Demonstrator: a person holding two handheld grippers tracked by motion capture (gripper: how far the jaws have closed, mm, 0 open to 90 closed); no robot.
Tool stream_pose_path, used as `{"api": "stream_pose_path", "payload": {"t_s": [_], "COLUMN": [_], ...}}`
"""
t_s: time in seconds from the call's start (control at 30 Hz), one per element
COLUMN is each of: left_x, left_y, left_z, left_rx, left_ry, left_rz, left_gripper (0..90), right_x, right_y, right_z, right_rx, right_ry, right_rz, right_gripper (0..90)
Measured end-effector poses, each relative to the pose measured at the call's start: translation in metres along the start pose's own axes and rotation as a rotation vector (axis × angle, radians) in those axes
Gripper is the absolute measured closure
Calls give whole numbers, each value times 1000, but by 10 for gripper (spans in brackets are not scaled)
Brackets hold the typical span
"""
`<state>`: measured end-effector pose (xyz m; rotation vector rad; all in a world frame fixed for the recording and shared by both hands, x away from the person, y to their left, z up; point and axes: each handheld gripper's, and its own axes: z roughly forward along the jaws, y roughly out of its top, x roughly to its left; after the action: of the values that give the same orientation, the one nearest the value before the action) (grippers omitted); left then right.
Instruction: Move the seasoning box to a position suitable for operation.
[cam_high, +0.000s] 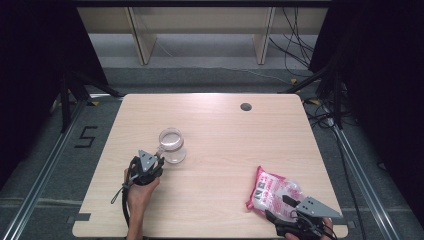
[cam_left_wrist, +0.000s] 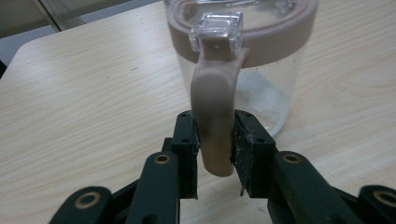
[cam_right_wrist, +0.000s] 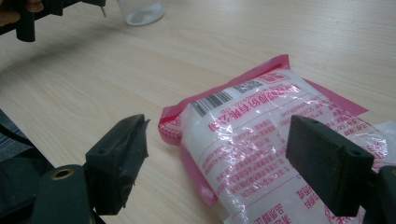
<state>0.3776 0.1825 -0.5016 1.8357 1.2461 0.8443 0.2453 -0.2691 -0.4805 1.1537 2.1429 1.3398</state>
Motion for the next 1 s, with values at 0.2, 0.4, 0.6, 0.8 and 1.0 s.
{"api": "stream_pose_path", "payload": {"t_s": [0.2, 0.4, 0.6, 0.8, 1.0], "left_x": [6, 14, 15, 5, -17], "left_y": [3, 7, 11, 14, 11], "left_z": [8, 21, 30, 34, 23], "left_rx": [2, -13, -20, -39, -50], "left_ry": [45, 68, 39, -55, -100], "left_rz": [-15, -30, -10, 27, 63], "left_gripper": [735, 767, 790, 811, 800], "right_x": [0, 0, 1, 0, 0], "right_y": [0, 0, 0, 0, 0], "right_z": [0, 0, 0, 0, 0], "right_rx": [1, 2, 4, 0, 2], "right_ry": [1, 3, 7, -2, -2], "right_rz": [0, 0, 10, -6, -8], "right_gripper": [215, 215, 215, 215, 215]}}
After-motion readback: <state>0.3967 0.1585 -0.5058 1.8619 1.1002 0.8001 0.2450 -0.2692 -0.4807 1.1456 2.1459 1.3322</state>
